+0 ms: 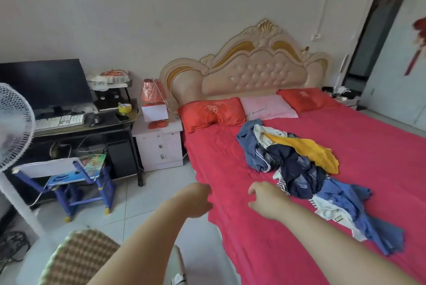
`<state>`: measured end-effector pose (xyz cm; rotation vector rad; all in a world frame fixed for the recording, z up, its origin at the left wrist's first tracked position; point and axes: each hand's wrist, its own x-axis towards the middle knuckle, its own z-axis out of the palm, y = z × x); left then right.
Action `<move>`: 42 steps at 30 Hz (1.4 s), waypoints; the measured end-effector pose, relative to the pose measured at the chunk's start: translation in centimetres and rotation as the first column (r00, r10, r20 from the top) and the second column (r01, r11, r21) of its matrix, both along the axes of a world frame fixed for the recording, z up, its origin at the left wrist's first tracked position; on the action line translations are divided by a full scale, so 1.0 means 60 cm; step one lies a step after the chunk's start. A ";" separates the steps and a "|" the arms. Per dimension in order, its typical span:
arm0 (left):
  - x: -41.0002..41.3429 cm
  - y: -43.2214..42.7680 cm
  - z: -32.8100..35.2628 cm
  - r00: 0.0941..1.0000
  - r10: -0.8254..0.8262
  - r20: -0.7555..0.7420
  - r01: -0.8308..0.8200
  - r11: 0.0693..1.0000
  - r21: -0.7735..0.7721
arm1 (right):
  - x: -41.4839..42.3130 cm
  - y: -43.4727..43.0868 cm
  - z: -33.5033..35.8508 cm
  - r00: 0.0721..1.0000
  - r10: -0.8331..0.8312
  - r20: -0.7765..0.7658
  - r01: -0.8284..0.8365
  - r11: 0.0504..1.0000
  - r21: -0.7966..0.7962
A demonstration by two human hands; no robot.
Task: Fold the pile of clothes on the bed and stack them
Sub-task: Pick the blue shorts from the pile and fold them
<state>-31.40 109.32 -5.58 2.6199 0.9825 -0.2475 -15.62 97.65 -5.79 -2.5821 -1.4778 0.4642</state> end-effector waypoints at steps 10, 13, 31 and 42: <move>0.182 0.161 0.010 0.962 -0.273 0.008 0.273 0.961 0.039 | 0.116 0.079 -0.008 0.963 -0.271 0.004 0.271 0.962 0.024; 0.245 0.175 0.001 0.938 -0.347 0.002 0.347 0.937 0.040 | 0.161 0.077 -0.023 0.947 -0.321 0.006 0.321 0.947 0.015; 0.620 0.218 -0.033 0.873 -0.486 0.028 0.485 0.874 0.043 | 0.497 0.088 -0.075 0.849 -0.521 -0.083 0.525 0.851 0.028; 0.784 0.271 -0.060 0.807 -0.589 0.034 0.589 0.808 0.009 | 0.608 0.086 -0.098 0.769 -0.637 -0.055 0.636 0.771 -0.030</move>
